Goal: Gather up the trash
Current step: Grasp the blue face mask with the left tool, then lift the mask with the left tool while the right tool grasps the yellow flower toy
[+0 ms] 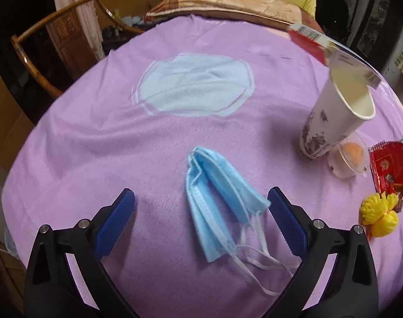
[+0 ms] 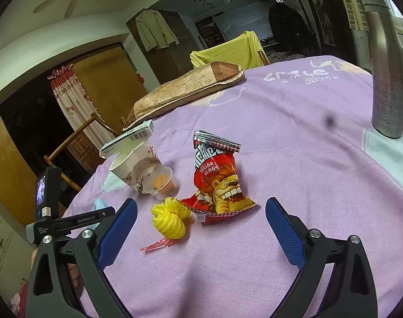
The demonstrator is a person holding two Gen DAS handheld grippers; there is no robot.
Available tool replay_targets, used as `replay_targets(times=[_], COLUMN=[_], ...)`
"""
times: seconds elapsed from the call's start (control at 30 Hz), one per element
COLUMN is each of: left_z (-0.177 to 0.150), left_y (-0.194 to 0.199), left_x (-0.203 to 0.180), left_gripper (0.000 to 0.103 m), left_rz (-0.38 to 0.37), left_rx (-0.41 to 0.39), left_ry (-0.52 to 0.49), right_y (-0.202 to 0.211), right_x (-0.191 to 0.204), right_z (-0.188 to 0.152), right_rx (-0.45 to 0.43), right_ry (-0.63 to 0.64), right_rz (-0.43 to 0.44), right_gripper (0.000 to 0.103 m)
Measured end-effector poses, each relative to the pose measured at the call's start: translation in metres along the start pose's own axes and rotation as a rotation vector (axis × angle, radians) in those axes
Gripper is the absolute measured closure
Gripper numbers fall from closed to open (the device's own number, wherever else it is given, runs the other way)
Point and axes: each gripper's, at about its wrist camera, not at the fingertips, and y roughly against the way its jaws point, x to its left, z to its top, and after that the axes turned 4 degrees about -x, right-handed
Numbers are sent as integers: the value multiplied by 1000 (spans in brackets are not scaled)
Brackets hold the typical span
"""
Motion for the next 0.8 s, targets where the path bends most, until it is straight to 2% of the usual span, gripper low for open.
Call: replay_targets(times=[0.1,0.3,0.4,0.53,0.67,0.7,0.8], left_z=[1,3,3,-1,-1,-1,-2], left_y=[-6,-8,-4,2,5,6,8], left_x=[8,1,3,-3,-6,-6,-6], left_gripper=[7,7,23,56,67,68,69], left_rz=[-50,-32,-42,-80,-126,-142,-157], left_rx=[25,23,-9,-40,-54,-56,-64], left_ry=[41,16,34,-1,-24,-25,-30], right_y=[0,-3,-8,-19,-33,-37,-54], right_x=[0,10,23,46,54,55,62], right_z=[0,-2,-5,-12,-12,-12,-13], right_rx=[2,27,60,119,161,171,222], right_ry=[0,49,117,226,227,224,218], right_rz=[0,15,7,-19,-11,-11,-5], right_gripper=[7,7,7,8,22,28,35])
